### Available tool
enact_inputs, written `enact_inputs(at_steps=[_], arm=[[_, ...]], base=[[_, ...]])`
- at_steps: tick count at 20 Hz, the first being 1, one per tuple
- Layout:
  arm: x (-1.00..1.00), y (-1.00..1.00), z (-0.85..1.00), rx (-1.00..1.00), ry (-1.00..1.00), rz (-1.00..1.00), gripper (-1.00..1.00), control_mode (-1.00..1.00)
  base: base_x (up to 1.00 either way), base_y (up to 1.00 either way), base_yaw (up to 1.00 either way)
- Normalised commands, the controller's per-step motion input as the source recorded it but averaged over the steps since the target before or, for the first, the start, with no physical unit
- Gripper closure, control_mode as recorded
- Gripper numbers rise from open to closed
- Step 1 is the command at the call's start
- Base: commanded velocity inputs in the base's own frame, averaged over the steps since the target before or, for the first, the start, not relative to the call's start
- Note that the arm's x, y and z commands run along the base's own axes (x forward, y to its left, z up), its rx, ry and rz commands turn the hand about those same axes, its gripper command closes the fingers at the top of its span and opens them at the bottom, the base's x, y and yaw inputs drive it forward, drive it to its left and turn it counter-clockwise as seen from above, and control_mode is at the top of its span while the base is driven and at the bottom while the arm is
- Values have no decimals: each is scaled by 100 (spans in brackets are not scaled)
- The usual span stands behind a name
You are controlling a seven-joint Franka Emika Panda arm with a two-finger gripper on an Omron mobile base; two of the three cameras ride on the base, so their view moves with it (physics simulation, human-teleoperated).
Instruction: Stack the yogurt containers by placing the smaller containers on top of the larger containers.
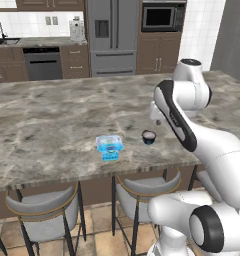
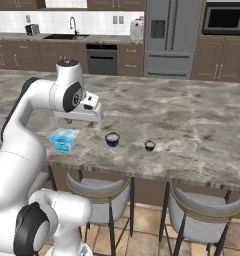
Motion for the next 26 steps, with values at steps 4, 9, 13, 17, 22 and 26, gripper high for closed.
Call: enact_inputs(at_steps=[4,9,13,17,22,26], arm=[[0,-22,-10,0,0,0,-100,-100],[0,-17,-15,0,0,0,-100,-100],[2,-9,-16,-4,-1,0,-100,-100],[5,-6,-18,-5,-1,0,-100,-100],[5,-7,-24,-3,-2,1,-100,-100],[5,-2,-26,0,-7,2,-100,-100]], base=[[0,0,0],[0,0,0],[0,0,0],[0,0,0],[0,0,0],[0,0,0]])
